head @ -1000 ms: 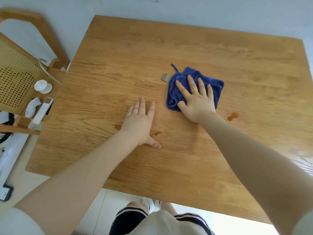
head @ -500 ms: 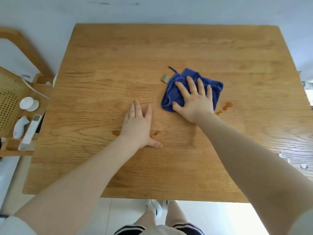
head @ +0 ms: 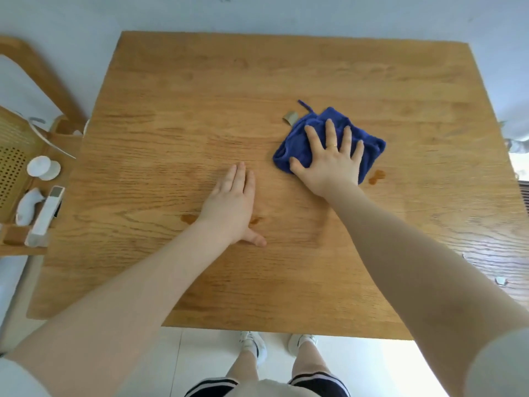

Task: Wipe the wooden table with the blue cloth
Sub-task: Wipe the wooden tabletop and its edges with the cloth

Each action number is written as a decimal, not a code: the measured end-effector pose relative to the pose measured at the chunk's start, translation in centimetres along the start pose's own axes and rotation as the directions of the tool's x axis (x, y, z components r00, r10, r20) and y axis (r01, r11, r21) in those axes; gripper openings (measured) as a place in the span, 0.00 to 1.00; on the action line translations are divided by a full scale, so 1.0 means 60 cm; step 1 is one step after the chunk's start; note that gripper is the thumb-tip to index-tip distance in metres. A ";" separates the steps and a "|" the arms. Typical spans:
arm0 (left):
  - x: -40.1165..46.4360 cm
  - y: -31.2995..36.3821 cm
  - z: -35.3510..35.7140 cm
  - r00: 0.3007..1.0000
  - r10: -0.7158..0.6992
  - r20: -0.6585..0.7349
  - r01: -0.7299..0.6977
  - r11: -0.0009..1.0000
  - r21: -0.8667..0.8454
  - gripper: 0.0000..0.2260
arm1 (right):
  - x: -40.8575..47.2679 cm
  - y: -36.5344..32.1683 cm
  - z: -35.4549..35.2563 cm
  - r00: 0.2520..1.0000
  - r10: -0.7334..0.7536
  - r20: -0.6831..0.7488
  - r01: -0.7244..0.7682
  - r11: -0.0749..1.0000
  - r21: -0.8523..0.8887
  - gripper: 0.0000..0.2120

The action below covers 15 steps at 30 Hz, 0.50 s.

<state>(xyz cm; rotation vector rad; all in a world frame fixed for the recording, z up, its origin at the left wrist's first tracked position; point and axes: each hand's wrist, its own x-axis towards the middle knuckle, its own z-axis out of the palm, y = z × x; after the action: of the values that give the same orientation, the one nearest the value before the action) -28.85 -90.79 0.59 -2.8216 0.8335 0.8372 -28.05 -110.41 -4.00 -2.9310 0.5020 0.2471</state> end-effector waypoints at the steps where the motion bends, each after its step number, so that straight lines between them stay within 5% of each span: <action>1: -0.004 0.002 -0.004 0.999 0.042 0.000 -0.042 0.999 -0.019 0.59 | 0.003 -0.001 -0.003 1.000 0.006 0.003 -0.006 1.000 0.015 0.36; 6: -0.025 0.019 -0.021 1.000 0.014 0.005 -0.012 0.927 -0.376 0.48 | -0.113 0.020 0.004 0.999 -0.042 -0.010 0.042 0.999 -0.032 0.34; 9: -0.014 0.039 -0.022 0.999 0.024 0.027 -0.013 0.936 -0.352 0.48 | -0.146 0.042 -0.001 0.992 -0.118 0.037 0.123 0.973 -0.194 0.36; 11: -0.001 0.054 -0.025 0.999 0.038 0.028 -0.026 0.940 -0.340 0.49 | -0.121 0.054 -0.003 0.954 -0.301 0.005 0.291 0.918 -0.269 0.38; 13: 0.011 0.068 -0.024 0.999 0.039 -0.024 -0.045 0.943 -0.331 0.51 | -0.086 0.067 -0.004 0.871 -0.491 -0.004 0.477 0.849 -0.227 0.40; 15: 0.019 0.077 -0.022 0.998 0.016 -0.069 -0.037 0.947 -0.320 0.53 | -0.045 0.083 -0.006 0.862 -0.505 0.034 0.505 0.855 -0.115 0.38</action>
<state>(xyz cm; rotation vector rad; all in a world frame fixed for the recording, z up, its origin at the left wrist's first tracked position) -29.82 -95.59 1.43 -3.1410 0.8105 0.9707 -32.19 -114.24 -3.78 -3.0406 -0.3076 0.2146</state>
